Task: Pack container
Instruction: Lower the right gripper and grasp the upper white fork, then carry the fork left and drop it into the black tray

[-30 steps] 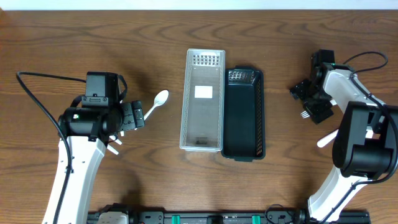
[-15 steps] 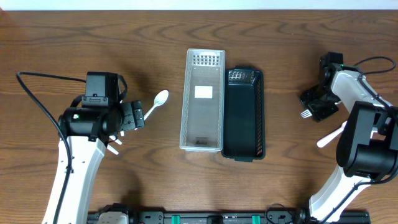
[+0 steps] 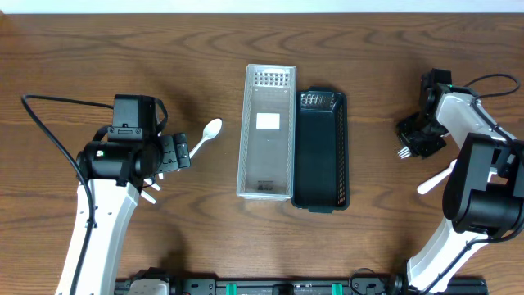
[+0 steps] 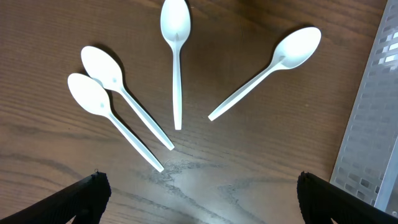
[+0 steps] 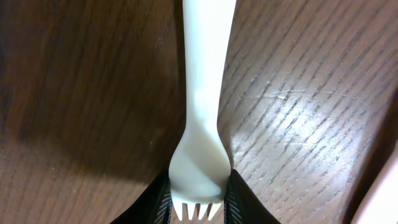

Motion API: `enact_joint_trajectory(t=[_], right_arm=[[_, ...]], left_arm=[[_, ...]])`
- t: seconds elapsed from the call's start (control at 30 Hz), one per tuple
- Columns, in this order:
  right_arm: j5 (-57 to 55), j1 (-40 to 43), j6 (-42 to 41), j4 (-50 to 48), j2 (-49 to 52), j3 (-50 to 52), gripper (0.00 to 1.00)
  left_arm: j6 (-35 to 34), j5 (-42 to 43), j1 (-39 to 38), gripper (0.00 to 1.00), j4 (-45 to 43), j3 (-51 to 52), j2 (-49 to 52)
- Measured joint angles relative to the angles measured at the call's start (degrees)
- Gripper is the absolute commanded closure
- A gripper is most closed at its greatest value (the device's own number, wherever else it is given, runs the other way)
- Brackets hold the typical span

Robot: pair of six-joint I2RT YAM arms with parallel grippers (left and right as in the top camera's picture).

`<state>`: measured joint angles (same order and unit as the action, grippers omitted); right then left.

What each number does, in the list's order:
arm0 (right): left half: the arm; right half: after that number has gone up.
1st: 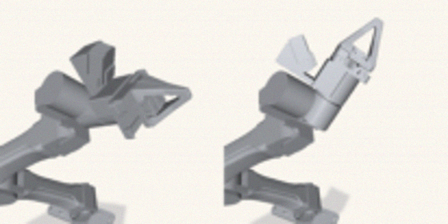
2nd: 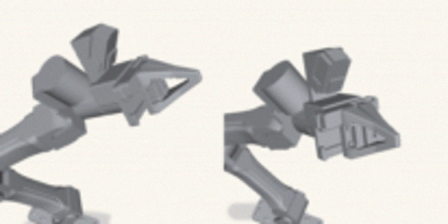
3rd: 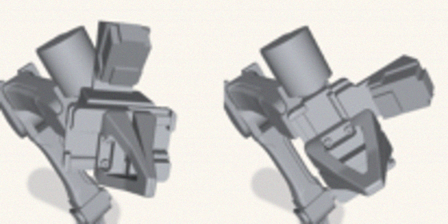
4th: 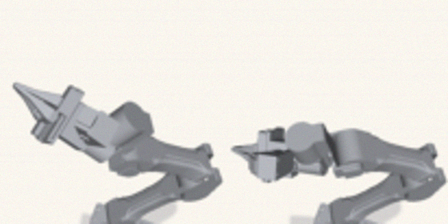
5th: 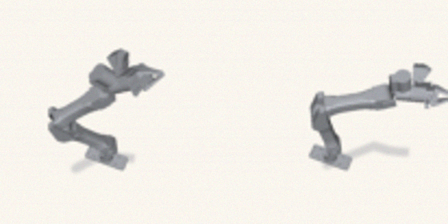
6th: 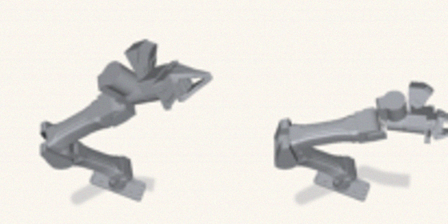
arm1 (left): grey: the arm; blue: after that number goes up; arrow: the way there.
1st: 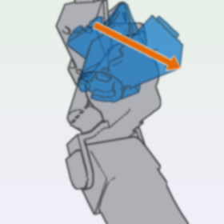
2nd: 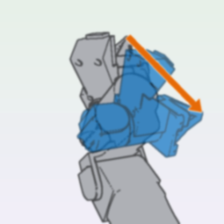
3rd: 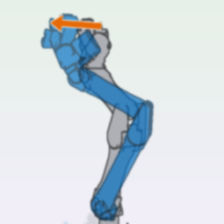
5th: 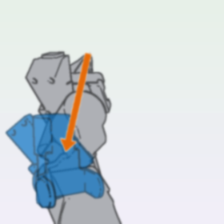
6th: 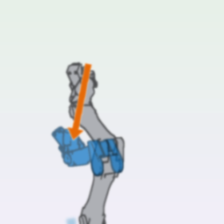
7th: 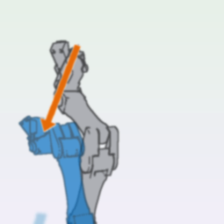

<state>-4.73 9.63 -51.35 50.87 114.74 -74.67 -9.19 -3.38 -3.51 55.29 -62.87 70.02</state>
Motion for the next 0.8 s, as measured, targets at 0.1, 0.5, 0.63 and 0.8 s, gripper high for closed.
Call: enact_joint_trajectory(t=[0.1,0.5,0.63,0.8], right_arm=[[-0.1,0.0,1.6,0.7,0.0,0.0,0.99],[-2.0,-6.6,7.5,3.8,-2.3,0.3,0.99],[-1.9,-12.8,12.0,3.6,-9.8,0.2,0.99],[-1.9,-22.0,16.9,3.5,-19.7,-1.0,0.99]], left_arm=[[0.0,0.0,0.0,0.02,0.0,0.0,0.0],[0.0,0.0,0.0,0.02,0.0,0.0,0.0],[0.0,0.0,0.0,0.02,0.0,0.0,0.0],[0.0,0.0,0.0,0.02,0.0,0.0,0.0]])
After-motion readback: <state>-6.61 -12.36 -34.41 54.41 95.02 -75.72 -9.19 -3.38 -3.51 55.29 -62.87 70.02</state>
